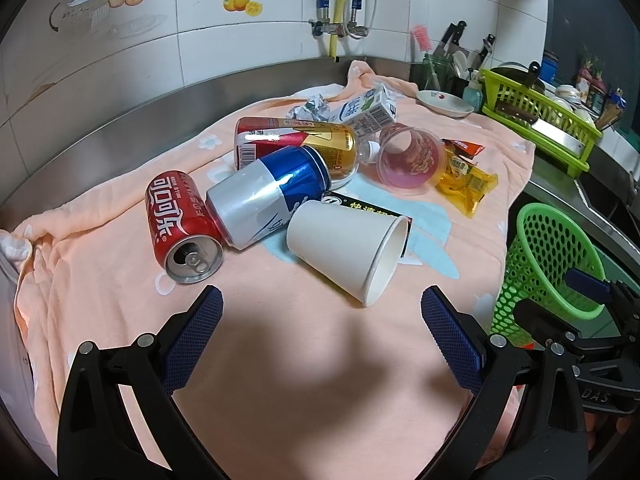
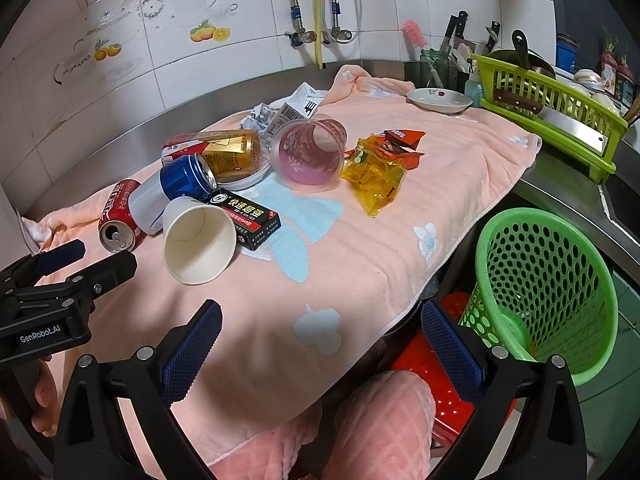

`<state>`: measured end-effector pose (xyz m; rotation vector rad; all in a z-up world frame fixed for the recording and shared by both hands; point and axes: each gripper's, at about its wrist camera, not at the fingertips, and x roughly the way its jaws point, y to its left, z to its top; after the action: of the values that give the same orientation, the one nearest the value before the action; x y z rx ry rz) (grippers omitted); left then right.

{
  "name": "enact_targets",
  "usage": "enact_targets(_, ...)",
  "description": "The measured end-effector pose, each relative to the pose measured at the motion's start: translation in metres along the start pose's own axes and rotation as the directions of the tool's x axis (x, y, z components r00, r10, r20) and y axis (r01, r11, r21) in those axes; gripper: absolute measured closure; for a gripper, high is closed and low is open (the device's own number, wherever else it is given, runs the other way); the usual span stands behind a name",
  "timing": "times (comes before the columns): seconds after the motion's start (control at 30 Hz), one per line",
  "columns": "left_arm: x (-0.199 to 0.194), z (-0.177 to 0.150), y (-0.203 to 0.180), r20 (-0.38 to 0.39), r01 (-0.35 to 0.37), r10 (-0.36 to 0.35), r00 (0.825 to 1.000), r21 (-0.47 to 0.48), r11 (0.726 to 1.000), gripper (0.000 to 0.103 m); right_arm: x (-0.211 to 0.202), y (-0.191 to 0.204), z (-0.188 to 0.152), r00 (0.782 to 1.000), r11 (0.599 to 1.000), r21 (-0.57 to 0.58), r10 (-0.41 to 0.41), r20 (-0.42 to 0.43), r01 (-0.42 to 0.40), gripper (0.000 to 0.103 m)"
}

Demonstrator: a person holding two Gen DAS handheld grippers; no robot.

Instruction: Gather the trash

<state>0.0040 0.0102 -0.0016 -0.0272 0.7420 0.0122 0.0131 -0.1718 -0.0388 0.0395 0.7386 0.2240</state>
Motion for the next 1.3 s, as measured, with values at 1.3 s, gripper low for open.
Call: enact_targets(1.3, 0.004, 0.004, 0.013, 0.001, -0.015, 0.015, 1.000, -0.009, 1.000, 0.005, 0.006, 0.002, 0.003, 1.000, 1.000, -0.006, -0.001, -0.007, 0.001, 0.006)
